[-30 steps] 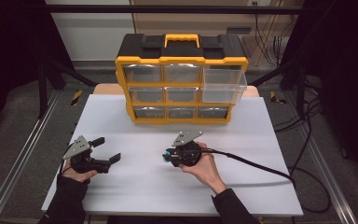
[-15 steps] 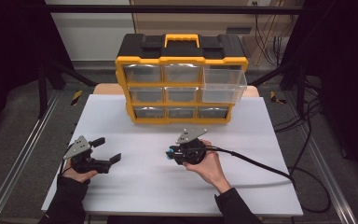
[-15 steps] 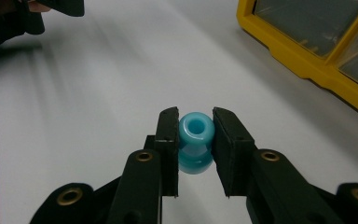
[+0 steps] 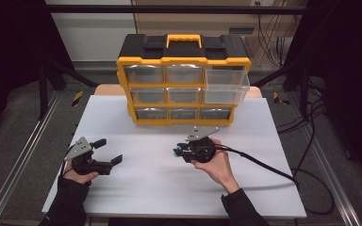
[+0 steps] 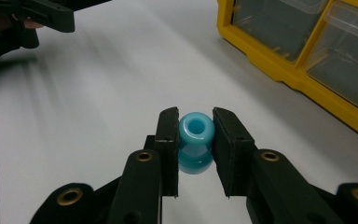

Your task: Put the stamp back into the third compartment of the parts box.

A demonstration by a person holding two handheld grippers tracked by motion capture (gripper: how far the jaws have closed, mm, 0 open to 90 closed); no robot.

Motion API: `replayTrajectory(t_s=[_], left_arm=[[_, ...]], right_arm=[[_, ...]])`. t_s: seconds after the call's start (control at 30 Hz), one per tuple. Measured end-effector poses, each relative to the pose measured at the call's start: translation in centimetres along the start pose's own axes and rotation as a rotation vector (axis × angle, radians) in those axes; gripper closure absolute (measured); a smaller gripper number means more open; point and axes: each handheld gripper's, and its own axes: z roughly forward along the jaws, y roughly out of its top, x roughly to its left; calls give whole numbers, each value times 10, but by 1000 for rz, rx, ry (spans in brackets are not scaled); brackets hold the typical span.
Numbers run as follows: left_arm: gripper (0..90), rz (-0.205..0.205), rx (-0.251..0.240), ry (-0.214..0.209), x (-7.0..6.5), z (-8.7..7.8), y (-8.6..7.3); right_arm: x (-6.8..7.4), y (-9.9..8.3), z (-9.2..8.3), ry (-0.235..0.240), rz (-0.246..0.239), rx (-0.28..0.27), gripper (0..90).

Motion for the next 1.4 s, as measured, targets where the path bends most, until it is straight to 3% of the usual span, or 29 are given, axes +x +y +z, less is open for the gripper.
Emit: replayTrajectory(t_s=[1.4], left_arm=[[12, -3, 0, 0, 1, 0, 0]], right_arm=[[-25, 6, -58, -72, 50, -112, 726]])
